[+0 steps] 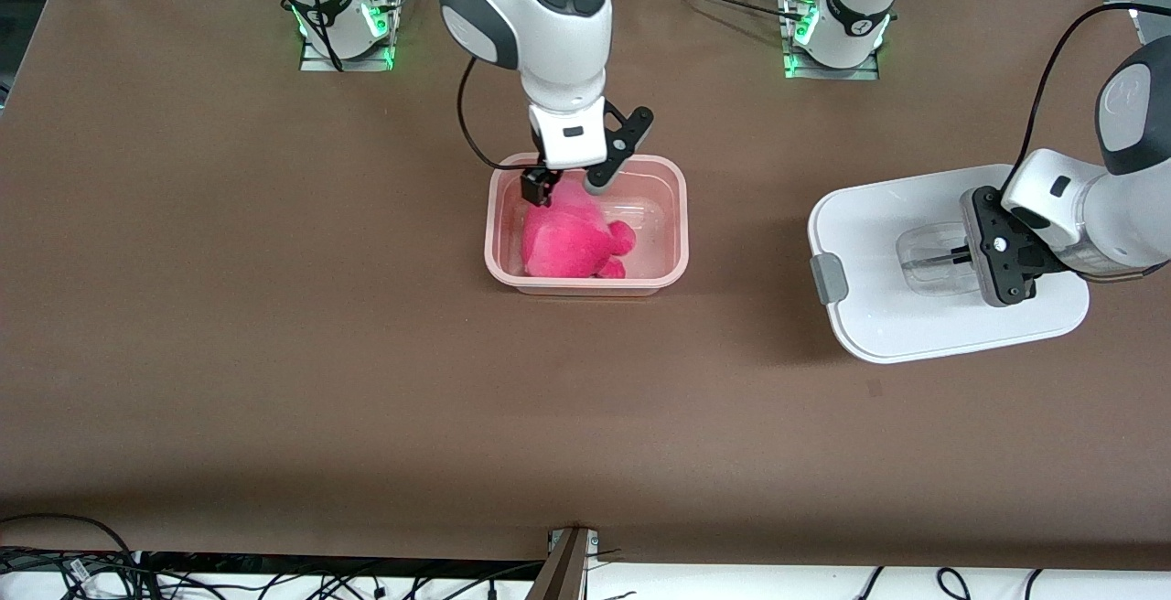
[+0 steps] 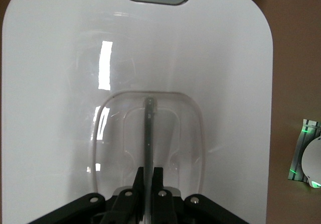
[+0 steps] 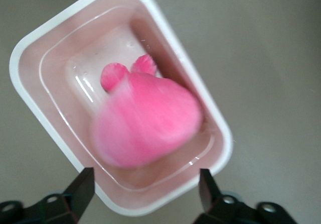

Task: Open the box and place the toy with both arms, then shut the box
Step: 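Open the right gripper over the box and withdraw it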

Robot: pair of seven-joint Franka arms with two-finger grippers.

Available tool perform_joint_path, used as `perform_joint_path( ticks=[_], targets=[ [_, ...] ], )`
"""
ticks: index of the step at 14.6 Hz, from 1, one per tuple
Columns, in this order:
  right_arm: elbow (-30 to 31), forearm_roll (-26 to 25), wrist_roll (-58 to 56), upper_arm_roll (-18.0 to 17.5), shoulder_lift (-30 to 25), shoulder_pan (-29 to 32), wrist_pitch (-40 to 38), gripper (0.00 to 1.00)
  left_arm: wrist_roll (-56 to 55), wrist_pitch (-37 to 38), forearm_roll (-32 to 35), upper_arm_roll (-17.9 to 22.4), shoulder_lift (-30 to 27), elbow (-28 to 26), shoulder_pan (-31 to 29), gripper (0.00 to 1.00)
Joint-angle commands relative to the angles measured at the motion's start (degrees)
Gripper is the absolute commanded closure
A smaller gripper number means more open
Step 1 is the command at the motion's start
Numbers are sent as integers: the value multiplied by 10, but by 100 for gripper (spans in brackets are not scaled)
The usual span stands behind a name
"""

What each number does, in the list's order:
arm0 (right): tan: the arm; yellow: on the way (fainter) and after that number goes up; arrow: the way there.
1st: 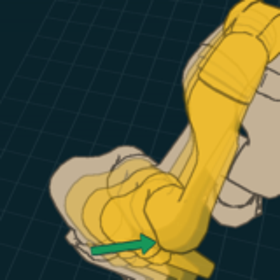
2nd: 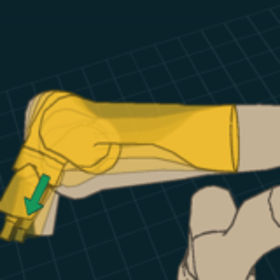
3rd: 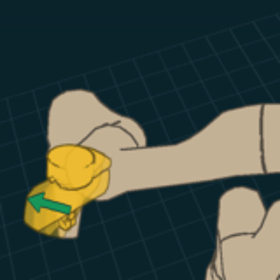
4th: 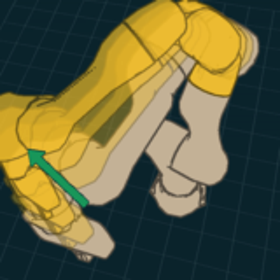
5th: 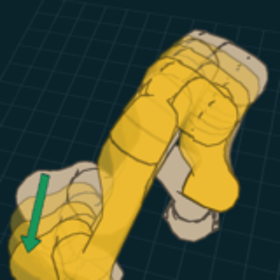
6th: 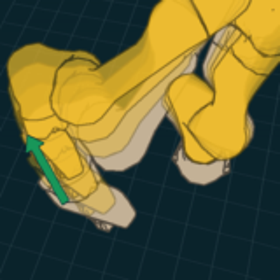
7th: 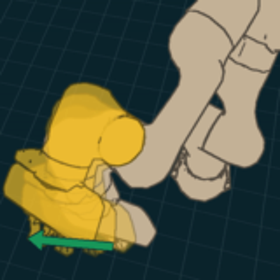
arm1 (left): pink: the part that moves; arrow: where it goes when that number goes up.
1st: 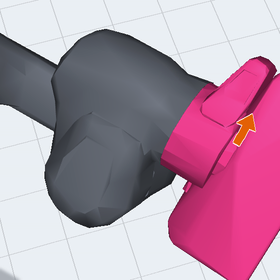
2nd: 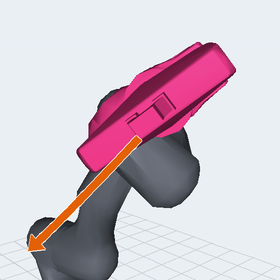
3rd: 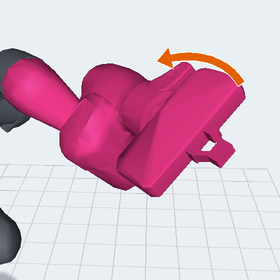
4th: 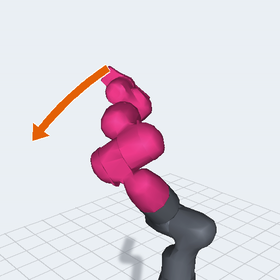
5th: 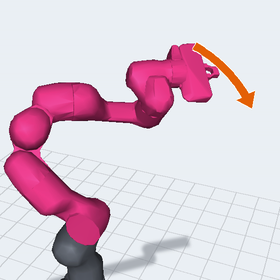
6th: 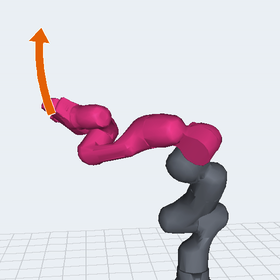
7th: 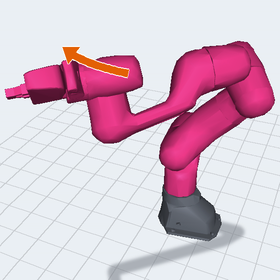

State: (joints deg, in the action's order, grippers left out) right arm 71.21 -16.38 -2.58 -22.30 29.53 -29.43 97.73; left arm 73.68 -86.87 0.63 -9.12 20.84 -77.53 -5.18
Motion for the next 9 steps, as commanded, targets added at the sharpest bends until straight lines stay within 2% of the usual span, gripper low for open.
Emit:
perform_joint_path(
  ticks=[1, 2, 4, 6, 9],
  targets=[
    [-37, -3, 9, 18, -20, 45, -57, 0, -8, 9, -11, -8, 6, 26, 6, 100],
    [-37, -1, 9, 31, -29, 66, -58, 0, 0, 11, -11, -13, 6, 26, 14, 100],
    [-37, 17, 9, 41, -32, 120, -59, 0, -4, 11, -14, -60, 6, 24, 22, 100],
    [-37, 65, 7, 41, -32, 187, -59, 0, -9, -3, -19, -102, 24, 25, 42, 100],
    [-37, 97, 10, 42, -40, 263, -74, 0, -17, -47, -29, -107, 51, 26, 130, 100]
  ],
)
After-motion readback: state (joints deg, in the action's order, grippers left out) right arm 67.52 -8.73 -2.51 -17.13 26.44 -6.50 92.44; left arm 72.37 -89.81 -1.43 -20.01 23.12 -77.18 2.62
